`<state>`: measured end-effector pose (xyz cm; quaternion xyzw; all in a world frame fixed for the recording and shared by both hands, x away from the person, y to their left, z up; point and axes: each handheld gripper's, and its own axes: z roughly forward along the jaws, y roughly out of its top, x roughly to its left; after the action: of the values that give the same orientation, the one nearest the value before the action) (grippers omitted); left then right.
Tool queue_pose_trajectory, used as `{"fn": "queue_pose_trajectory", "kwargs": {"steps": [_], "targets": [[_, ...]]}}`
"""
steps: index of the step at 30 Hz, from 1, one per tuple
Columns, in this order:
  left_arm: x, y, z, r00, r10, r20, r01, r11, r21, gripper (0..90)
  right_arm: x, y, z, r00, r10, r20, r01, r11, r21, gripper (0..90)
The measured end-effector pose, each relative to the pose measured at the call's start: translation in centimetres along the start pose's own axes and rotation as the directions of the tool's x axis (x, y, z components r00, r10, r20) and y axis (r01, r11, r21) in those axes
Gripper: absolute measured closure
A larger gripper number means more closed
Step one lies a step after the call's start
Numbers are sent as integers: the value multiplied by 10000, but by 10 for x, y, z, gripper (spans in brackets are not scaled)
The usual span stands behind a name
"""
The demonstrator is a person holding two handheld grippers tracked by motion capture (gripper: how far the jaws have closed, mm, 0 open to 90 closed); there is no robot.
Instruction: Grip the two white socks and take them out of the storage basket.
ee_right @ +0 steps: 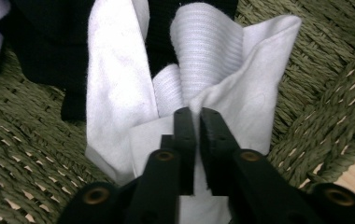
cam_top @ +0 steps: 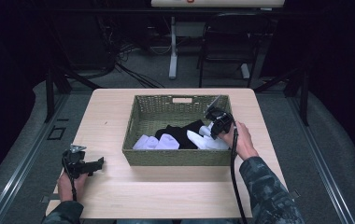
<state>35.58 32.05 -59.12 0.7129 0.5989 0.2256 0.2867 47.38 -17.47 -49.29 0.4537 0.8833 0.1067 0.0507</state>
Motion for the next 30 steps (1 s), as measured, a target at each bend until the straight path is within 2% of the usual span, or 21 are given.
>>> {"fn": "queue_pose_trajectory", "kwargs": {"steps": [5,7,12,14,16,20,21,25,30], "targets": [[0,0,0,10000,-7,3,7,10000,6,22,-5,-3,-11,9991,163,-383,-176,9993,-339,875],[0,0,0,10000,-9,2,9,10000,6,22,-9,-3,-19,9986,66,-518,-77,9997,-225,876],[0,0,0,10000,-10,1,10,10000,3,22,-10,-2,-37,9985,141,-530,-169,9985,-515,877],[0,0,0,10000,-10,2,10,10000,5,22,-10,0,-45,9987,66,-497,-100,9976,-688,877],[0,0,0,10000,-7,1,7,10000,4,22,-9,3,-55,9986,-118,-513,85,9979,-641,877],[0,0,0,10000,-10,1,10,10000,4,22,-6,7,-70,9988,-151,-473,101,9944,-1054,877],[0,0,0,10000,-10,3,10,10000,7,22,-5,10,-75,9987,-295,-415,253,9949,-977,877],[0,0,0,10000,-3,1,3,10000,-1,22,-3,16,-94,9986,-401,-347,350,9902,-1353,877],[0,0,0,10000,-11,5,11,10000,8,22,3,23,-114,9982,-535,-278,487,9875,-1501,877]]}}
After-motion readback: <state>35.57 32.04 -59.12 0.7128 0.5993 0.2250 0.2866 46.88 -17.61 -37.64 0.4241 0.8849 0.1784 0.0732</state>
